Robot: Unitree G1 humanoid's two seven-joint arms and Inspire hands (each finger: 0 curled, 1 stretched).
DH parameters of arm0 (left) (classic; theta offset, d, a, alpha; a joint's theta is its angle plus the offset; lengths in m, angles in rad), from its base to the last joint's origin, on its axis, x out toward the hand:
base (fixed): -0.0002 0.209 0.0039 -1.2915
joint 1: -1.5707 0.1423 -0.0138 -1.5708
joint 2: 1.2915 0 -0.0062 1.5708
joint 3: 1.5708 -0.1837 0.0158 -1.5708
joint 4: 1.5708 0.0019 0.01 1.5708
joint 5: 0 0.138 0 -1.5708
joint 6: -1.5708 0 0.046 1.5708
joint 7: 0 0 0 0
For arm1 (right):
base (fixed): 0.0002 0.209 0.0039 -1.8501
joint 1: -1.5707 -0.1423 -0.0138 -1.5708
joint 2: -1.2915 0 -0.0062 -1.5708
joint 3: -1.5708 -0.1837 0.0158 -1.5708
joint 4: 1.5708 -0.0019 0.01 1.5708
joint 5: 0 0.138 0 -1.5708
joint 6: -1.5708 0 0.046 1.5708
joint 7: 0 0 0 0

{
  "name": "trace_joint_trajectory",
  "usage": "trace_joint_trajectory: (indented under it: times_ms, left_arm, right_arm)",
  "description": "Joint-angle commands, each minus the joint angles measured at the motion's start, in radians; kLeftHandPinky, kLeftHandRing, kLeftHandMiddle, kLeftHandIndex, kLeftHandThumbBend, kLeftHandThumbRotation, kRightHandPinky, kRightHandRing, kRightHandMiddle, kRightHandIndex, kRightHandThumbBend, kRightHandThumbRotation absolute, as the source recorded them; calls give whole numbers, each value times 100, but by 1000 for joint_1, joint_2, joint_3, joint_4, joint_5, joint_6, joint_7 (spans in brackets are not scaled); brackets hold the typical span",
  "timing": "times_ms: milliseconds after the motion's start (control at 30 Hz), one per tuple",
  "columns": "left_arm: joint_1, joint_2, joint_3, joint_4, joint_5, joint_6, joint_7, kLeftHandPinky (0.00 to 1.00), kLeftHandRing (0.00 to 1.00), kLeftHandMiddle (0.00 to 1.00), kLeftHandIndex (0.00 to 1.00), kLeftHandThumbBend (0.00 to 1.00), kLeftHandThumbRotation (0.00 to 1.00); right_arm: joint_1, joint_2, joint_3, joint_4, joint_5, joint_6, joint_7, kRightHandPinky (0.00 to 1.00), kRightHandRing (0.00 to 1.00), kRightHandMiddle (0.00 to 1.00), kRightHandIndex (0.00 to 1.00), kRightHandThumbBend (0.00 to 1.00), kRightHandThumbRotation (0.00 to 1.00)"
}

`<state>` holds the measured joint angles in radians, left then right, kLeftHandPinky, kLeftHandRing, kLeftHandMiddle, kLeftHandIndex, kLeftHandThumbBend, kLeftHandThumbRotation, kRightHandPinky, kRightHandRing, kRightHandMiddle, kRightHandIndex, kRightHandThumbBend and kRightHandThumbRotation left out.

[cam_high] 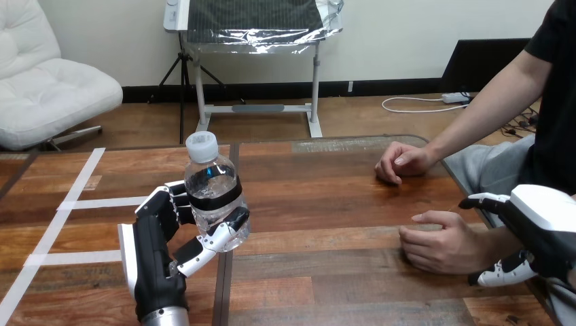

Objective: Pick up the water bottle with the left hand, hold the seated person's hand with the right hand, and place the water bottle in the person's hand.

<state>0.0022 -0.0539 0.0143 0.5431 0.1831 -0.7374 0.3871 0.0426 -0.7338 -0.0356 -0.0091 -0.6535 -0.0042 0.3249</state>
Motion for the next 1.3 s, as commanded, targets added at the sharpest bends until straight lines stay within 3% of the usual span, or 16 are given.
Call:
trace_joint_trajectory:
  times_ms: [0, 567, 967, 1267]
  left_arm:
    - [-38, -23, -10, -92, 13, 5, 0, 45, 44, 45, 50, 62, 0]
    - [-23, -26, -13, -116, 3, 32, -15, 46, 44, 44, 50, 62, 0]
    - [-17, -24, -14, -122, -6, 30, -25, 44, 43, 44, 50, 62, 0]
    - [-7, -21, -13, -133, 5, 43, -23, 44, 43, 44, 50, 62, 0]
  right_arm:
    - [-104, -55, 22, 36, -22, -3, 14, 82, 88, 89, 86, 79, 0]
    - [-195, -106, 111, 151, -101, 0, 62, 82, 89, 89, 87, 79, 0]
    - [-251, -109, 160, 210, -150, 12, 71, 81, 89, 89, 86, 79, 0]
    - [-305, -119, 219, 246, -205, 39, 130, 85, 90, 90, 87, 76, 1]
